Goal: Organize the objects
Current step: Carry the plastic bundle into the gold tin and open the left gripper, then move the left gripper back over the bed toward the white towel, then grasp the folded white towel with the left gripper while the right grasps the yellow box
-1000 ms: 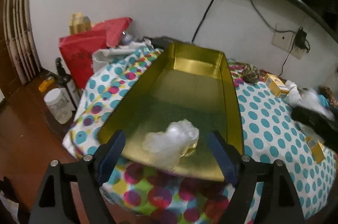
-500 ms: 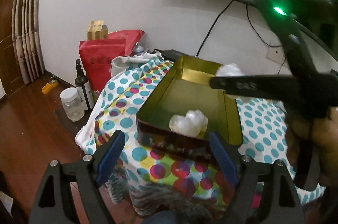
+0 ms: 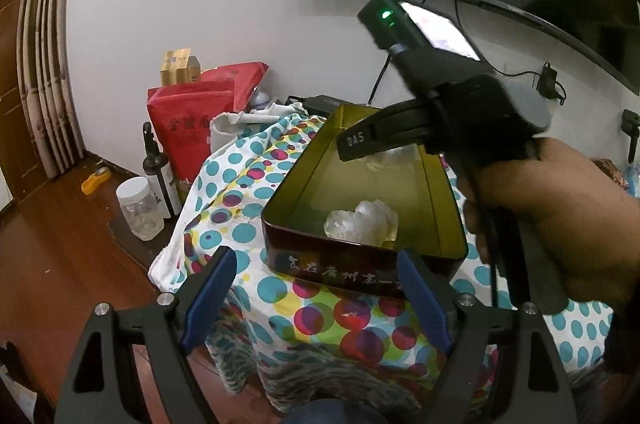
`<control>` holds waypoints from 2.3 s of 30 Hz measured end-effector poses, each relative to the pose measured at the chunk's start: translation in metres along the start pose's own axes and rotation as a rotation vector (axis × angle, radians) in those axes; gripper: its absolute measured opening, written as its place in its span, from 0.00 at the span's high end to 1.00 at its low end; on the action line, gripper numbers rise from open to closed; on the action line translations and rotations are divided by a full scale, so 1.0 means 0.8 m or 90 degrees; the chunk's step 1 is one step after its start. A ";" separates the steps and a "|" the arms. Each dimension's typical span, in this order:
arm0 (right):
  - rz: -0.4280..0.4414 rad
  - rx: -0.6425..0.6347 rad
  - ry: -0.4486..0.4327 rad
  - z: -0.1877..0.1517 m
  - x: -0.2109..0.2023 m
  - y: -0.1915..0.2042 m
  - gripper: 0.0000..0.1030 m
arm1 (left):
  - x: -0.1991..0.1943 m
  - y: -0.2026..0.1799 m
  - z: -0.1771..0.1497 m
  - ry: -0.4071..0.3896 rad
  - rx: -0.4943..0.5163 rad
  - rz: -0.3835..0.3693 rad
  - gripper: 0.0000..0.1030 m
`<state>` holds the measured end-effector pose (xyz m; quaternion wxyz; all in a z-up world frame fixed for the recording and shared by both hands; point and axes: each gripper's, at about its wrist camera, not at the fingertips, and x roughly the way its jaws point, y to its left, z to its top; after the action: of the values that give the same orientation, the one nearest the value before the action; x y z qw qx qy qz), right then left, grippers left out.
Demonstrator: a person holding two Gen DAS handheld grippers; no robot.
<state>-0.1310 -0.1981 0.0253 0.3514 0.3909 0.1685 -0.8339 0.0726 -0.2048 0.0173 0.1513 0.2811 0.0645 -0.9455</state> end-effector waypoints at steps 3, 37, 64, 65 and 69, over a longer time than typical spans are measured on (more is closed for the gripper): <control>0.003 0.001 0.015 0.006 0.014 -0.003 0.69 | 0.002 0.002 -0.001 0.001 -0.002 0.001 0.18; -0.206 0.335 -0.091 -0.339 -0.244 -0.333 0.03 | 0.047 -0.273 0.020 0.064 0.186 -0.186 0.18; -0.143 0.362 -0.099 -0.370 -0.212 -0.317 0.02 | 0.183 -0.467 0.052 0.184 0.194 -0.207 0.16; -0.141 0.364 -0.099 -0.370 -0.212 -0.318 0.02 | 0.183 -0.466 0.052 0.183 0.193 -0.209 0.16; -0.135 0.368 -0.100 -0.369 -0.212 -0.320 0.01 | 0.190 -0.456 0.051 0.208 0.167 -0.239 0.18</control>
<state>-0.0817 0.2214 -0.0307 0.1485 0.3891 -0.0636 -0.9069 -0.1867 0.0940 -0.0189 -0.0769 0.4298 0.0159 -0.8995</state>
